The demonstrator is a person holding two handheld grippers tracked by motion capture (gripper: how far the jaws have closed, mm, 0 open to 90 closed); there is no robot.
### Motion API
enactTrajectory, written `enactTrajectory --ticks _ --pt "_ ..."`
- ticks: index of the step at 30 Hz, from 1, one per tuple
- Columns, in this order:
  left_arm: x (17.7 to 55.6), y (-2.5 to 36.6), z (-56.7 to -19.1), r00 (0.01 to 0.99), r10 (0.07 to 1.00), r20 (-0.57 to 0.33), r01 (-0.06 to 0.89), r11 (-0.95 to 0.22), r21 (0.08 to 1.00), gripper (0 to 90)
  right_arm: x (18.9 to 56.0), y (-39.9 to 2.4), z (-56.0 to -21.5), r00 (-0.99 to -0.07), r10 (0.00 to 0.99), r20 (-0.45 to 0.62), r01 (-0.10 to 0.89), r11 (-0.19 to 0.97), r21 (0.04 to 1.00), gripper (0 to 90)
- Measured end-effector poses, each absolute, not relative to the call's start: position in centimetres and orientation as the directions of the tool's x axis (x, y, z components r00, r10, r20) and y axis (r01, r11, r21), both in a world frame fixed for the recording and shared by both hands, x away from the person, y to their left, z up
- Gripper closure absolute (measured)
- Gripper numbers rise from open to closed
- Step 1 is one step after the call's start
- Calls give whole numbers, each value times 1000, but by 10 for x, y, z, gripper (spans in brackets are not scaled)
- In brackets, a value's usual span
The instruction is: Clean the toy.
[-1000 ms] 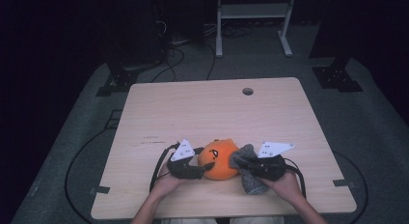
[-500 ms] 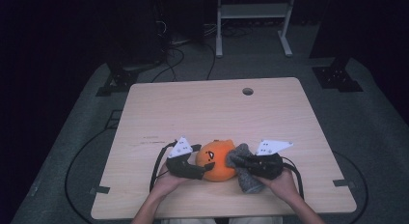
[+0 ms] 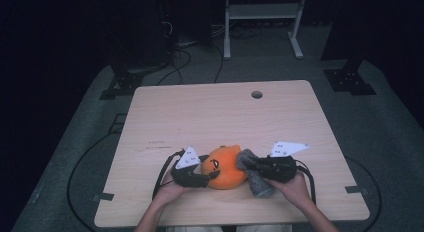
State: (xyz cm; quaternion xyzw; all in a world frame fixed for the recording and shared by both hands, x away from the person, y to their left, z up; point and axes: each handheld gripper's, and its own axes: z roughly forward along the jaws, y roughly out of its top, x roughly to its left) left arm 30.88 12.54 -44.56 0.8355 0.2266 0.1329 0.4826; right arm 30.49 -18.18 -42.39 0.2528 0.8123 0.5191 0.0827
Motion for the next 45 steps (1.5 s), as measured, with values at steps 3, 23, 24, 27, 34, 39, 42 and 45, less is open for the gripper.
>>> enactTrajectory --ticks 3,23,24,27,34,39,42,45 --pt "308 129 -447 869 496 -4 250 -432 866 343 307 -177 -430 -860 497 117 329 365 871 806" --pt "303 124 -444 875 483 -40 260 -398 880 289 308 -180 -439 -845 510 161 377 354 856 805" --pt "302 123 -445 876 481 -27 248 -404 880 296 310 -183 -442 -839 515 177 394 349 850 806" --pt "300 120 -445 876 482 -10 239 -416 878 319 312 -190 -445 -810 562 169 423 360 831 806" --pt "295 120 -446 899 436 40 189 -468 863 346 317 -180 -430 -829 516 216 395 269 878 807" --pt "304 122 -437 871 486 -69 280 -376 883 165 312 -173 -437 -830 529 179 378 295 877 808" --pt "304 118 -441 871 488 -59 287 -407 867 146 311 -174 -439 -826 533 183 381 288 879 808" --pt "299 118 -445 878 478 -18 247 -422 872 250 316 -184 -445 -800 556 225 431 272 861 809"
